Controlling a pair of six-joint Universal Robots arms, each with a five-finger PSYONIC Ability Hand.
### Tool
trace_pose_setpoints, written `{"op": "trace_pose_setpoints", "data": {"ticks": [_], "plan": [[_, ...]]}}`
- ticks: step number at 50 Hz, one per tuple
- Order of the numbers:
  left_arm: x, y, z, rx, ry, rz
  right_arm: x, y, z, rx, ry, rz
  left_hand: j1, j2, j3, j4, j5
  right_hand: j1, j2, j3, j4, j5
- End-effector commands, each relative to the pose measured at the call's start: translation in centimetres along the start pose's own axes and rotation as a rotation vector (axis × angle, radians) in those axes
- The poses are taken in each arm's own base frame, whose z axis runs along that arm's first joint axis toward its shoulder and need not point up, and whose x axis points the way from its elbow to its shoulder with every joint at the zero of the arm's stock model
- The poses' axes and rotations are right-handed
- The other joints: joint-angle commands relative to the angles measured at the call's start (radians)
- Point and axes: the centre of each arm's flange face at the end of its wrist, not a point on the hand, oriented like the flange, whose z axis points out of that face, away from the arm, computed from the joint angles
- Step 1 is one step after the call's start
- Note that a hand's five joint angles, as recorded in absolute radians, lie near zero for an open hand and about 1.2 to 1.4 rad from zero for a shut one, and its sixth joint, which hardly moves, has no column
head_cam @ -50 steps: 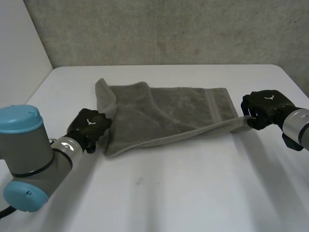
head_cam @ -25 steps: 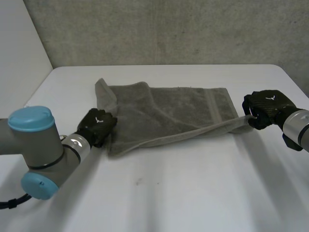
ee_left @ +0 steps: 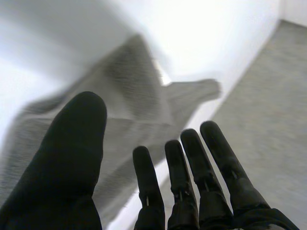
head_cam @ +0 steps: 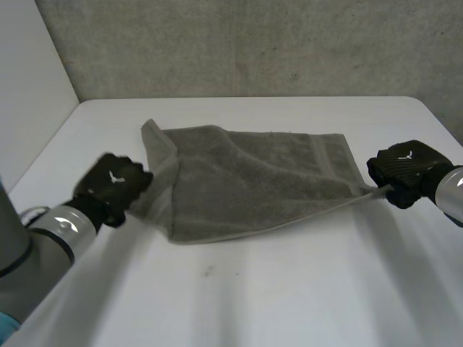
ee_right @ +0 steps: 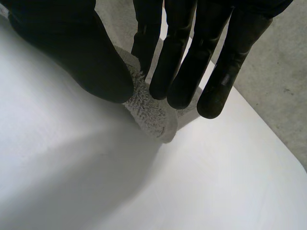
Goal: Fold the towel.
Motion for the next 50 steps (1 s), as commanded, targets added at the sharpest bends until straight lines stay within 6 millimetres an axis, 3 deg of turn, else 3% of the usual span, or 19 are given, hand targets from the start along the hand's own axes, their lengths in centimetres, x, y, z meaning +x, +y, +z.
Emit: {"op": "trace_pose_setpoints", "data": {"ticks": [1,11,25,32,34,38,44,50], "plan": [[3.2,3.0,2.7,-0.033,0.161,-0.079,-0.1,0.5,0.9,0.019,0.009,0.050,-0.081,-0.084,-0.086,-0.090,-0.091,0.437,0.225,0.212,0.202,0.239],[3.4,3.9,5.7,0.034,0.176,-0.142,0.1,0.6,1.2,0.031,0.024,0.051,-0.063,-0.067,-0.068,-0.073,-0.073,0.437,0.225,0.212,0.202,0.239],[3.9,5.5,8.1,0.010,0.189,-0.140,0.1,0.9,1.4,0.039,0.030,0.048,0.039,0.036,0.035,0.030,0.030,0.437,0.225,0.212,0.202,0.239],[3.7,5.3,8.4,0.025,0.179,-0.131,0.2,0.9,1.5,0.045,0.039,0.044,0.183,0.180,0.179,0.174,0.173,0.437,0.225,0.212,0.202,0.239],[3.4,5.1,8.6,0.034,0.169,-0.127,0.3,0.9,1.6,0.048,0.043,0.043,0.423,0.420,0.418,0.414,0.413,0.437,0.225,0.212,0.202,0.239],[2.9,4.7,8.4,0.040,0.146,-0.119,0.3,0.9,1.6,0.049,0.046,0.040,0.728,0.725,0.724,0.719,0.719,0.437,0.225,0.212,0.202,0.239],[1.2,2.7,6.9,0.071,0.093,-0.087,0.5,0.7,1.5,0.047,0.053,0.028,0.729,0.726,0.724,0.720,0.719,0.437,0.225,0.212,0.202,0.239],[-0.6,0.4,4.0,0.068,0.026,-0.023,0.0,0.3,0.7,0.018,0.018,0.023,0.729,0.726,0.724,0.720,0.719,0.437,0.225,0.212,0.202,0.239]]}}
